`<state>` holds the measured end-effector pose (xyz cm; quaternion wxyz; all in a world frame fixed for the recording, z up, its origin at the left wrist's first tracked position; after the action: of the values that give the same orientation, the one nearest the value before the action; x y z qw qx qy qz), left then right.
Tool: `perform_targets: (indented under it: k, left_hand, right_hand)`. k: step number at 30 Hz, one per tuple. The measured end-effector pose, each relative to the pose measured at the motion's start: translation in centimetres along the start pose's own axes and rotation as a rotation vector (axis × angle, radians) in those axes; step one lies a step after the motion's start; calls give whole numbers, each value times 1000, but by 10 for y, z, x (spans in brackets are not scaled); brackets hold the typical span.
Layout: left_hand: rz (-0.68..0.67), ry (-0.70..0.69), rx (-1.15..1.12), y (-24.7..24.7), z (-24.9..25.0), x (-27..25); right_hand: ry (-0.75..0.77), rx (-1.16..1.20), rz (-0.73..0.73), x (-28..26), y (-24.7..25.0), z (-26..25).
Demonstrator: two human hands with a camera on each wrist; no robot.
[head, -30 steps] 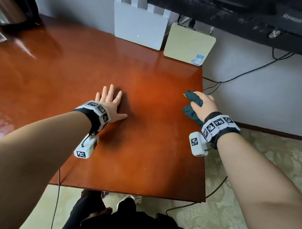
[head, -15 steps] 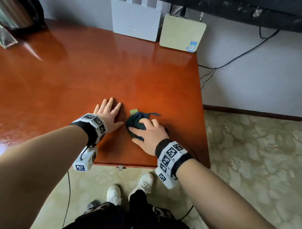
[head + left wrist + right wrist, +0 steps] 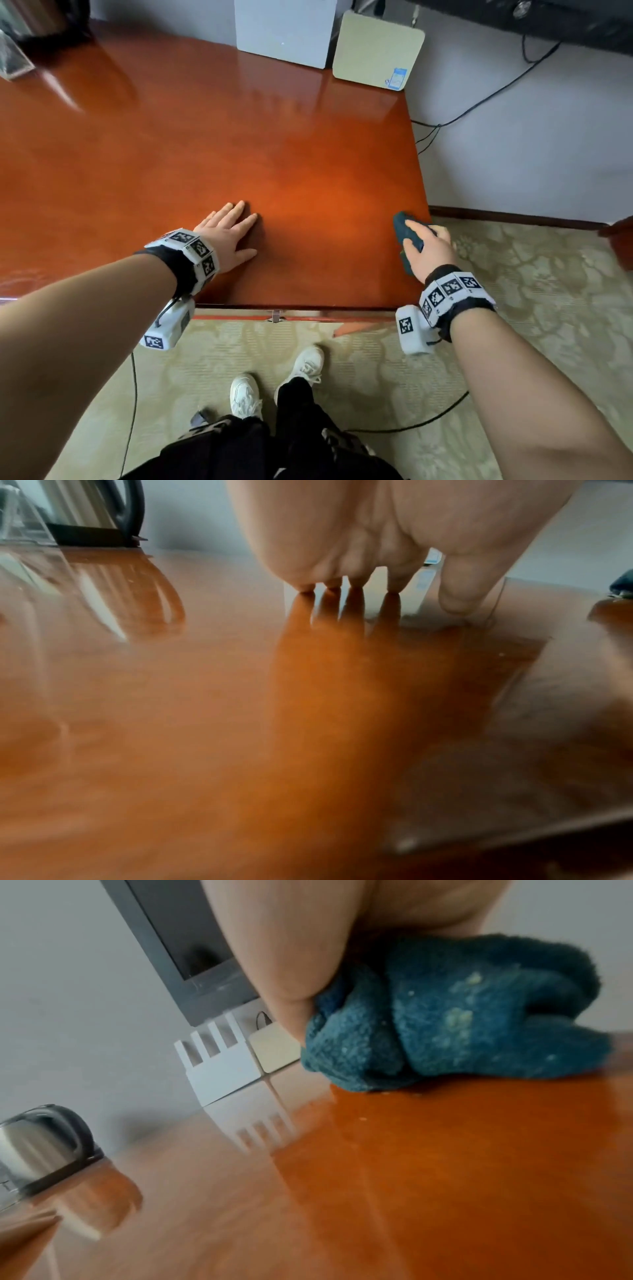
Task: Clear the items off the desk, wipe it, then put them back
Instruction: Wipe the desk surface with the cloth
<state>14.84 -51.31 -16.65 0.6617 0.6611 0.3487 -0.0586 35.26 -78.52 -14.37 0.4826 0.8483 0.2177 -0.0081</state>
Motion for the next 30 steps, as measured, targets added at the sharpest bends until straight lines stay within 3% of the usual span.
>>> perform_targets:
  k: [4,7,15,19,22,27,30]
  left_hand:
    - [13,187,-81,-15,-44,-23]
    - [27,249,-107,-33,-70,-42]
    - [18,429,-174,-66,-119,-84]
    - [-3,523,-225,-81,-136,-104]
    - [-23,578,-265,-86,-146,-112]
    - [45,592,-342,-77,-147,-121]
    - [5,581,-374,-80,-143,-126]
  right_hand:
    - [-82,-57,-64,-13,-34,-37]
    - [-31,-137,-156,-27,-65,-74]
    - [471,-272,-447,-90,-154,-187]
    - [769,-337,-731,-147,-196,-229]
    - [827,-321,-887,-165,-203,-250]
    - [727,-163,-661,-118,-163,-274]
    - [562,-165,-528,-77,-152,-271]
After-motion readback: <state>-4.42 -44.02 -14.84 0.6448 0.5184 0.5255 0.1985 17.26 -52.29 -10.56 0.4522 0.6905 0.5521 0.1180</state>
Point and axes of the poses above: each hand's wrist, its own x-axis towards the middle knuckle, its own y-axis out of the back of the hand, z = x × y, the point moved 5 cm from there along x, towards the middle knuckle, and after that the axes turned 13 degrees about x, right-handed, at the moved point
